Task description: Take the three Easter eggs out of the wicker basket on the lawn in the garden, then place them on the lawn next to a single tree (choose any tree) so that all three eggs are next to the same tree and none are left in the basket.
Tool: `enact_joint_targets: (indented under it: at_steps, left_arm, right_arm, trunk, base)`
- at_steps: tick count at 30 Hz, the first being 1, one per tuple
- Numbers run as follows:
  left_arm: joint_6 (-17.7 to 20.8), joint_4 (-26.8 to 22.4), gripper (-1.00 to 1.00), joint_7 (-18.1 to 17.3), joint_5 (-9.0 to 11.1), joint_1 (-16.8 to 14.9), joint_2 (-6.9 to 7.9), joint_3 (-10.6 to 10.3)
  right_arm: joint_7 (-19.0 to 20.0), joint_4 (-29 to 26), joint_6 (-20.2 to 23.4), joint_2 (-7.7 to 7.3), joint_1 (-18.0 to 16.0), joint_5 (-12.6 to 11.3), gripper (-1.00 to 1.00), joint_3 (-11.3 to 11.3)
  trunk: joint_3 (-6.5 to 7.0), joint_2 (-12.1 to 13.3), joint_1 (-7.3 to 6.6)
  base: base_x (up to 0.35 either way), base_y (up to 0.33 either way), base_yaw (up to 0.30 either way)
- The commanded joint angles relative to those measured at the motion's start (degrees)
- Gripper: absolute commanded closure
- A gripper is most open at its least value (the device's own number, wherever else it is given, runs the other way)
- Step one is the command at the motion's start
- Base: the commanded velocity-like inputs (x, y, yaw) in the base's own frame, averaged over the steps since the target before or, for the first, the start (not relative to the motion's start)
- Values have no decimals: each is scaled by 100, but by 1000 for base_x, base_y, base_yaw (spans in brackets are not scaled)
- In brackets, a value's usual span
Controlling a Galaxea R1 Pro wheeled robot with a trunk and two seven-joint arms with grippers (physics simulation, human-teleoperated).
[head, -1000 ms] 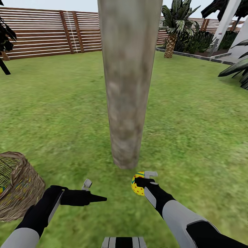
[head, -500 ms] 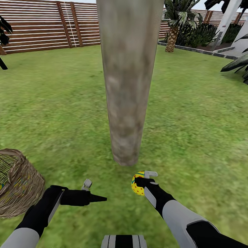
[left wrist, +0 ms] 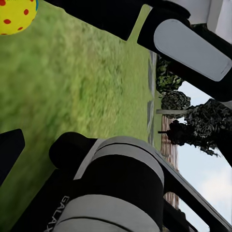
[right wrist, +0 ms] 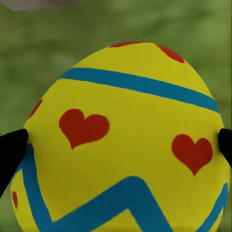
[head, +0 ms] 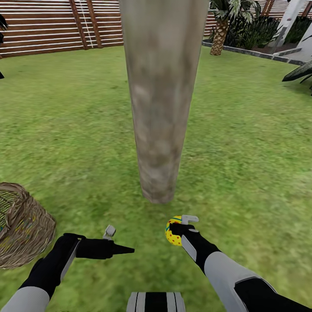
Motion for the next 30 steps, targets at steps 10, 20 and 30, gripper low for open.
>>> enact_joint_targets:
  at_steps: [10,20,30]
  left_arm:
    - [60,-5,-100,-32,-14,-2,4,-8]
    - [60,-6,-100,-32,-14,-2,4,-8]
    - [60,-3,-100,-32,-14,-2,4,-8]
  right_arm:
    - [-46,-10,20,0,-2,-47,100,43]
    - [-46,-10,19,0,-2,-41,100,43]
    - [-46,-10,19,0,-3,-40,100,43]
  trunk:
    - [-160,-11,17]
    - [-315,-21,35]
    - [-514,-33,58]
  base:
    - [0,0,0]
    - [0,0,0]
    - [0,0,0]
